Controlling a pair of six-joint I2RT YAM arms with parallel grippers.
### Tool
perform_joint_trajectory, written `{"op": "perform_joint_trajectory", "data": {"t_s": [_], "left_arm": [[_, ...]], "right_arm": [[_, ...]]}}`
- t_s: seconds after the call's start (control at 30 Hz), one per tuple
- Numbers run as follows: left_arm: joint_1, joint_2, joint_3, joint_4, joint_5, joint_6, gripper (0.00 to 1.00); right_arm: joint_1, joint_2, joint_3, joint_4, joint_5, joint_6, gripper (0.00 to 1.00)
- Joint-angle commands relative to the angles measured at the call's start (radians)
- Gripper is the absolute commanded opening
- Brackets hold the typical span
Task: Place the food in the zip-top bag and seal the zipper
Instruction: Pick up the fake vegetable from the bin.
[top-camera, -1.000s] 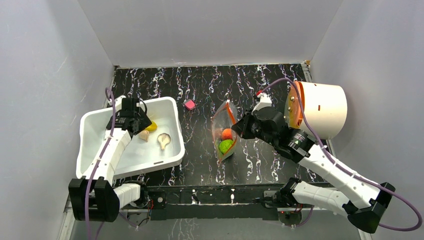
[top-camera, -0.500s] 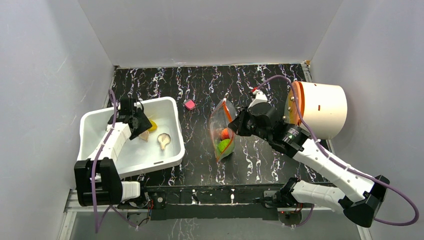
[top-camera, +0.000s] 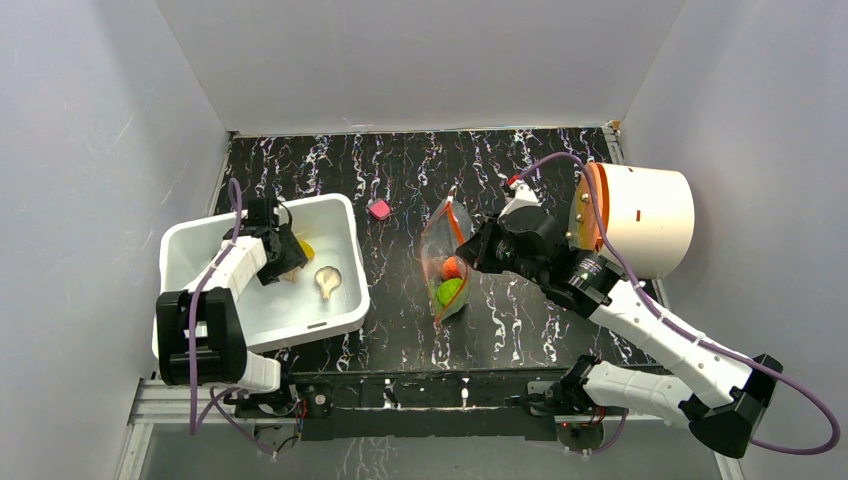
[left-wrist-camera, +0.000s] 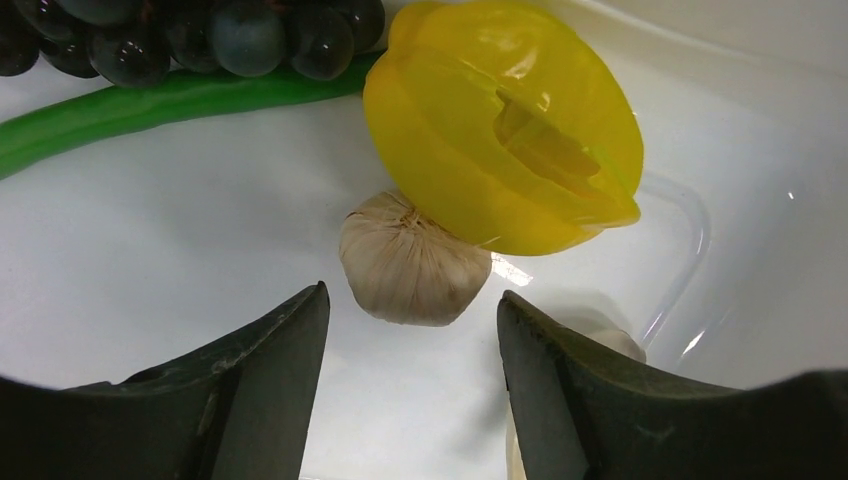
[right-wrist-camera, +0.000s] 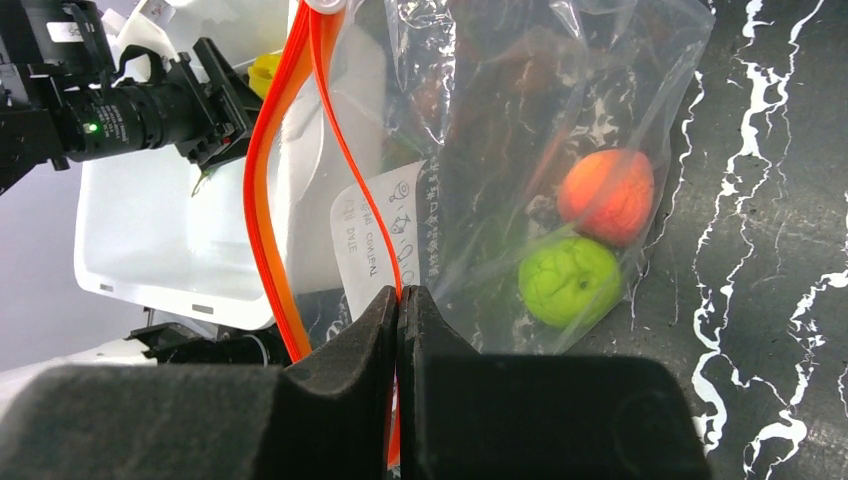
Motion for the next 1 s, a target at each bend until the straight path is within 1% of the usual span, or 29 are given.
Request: {"op": "perform_joint_trajectory", "data": {"t_s": [0.0, 0.17, 0.33, 0.37, 0.47, 0.5, 0.8, 0.97], "left_arm": [[0.014, -0.009, 0.015, 0.011, 0.0, 0.018, 0.62], [0.033, -0.002, 0.016, 0.045, 0.042, 0.029, 0.64], [0.044, 0.032, 0.027, 0.045, 0.067, 0.031, 0.65], [0.044, 0.034, 0.029, 0.045, 0.067, 0.031, 0.62], [0.044, 0.022, 0.027, 0.04, 0.059, 0.032, 0.48], [0.044, 0.018, 0.026, 0.034, 0.054, 0.029, 0.46], [0.045, -0.041, 0.037, -0.042, 0.06, 0.011, 0.46], [0.044, -0.118, 0.06, -0.093, 0.096, 0.02, 0.45]], "right_arm": [[0.002, -0.003, 0.003, 0.066, -0.028, 0.016, 0.0], [0.002, -0.011, 0.004, 0.066, -0.026, 0.015, 0.0], [0.004, -0.026, -0.01, 0.066, -0.025, 0.024, 0.0], [0.003, -0.029, -0.012, 0.066, -0.025, 0.024, 0.0], [0.003, -0.039, -0.016, 0.064, -0.022, 0.025, 0.0], [0.002, -0.04, -0.015, 0.063, -0.021, 0.025, 0.0], [0.004, -0.06, -0.005, 0.021, -0.02, 0.026, 0.0], [0.003, -0.038, 0.003, 0.003, -0.016, 0.019, 0.0]]}}
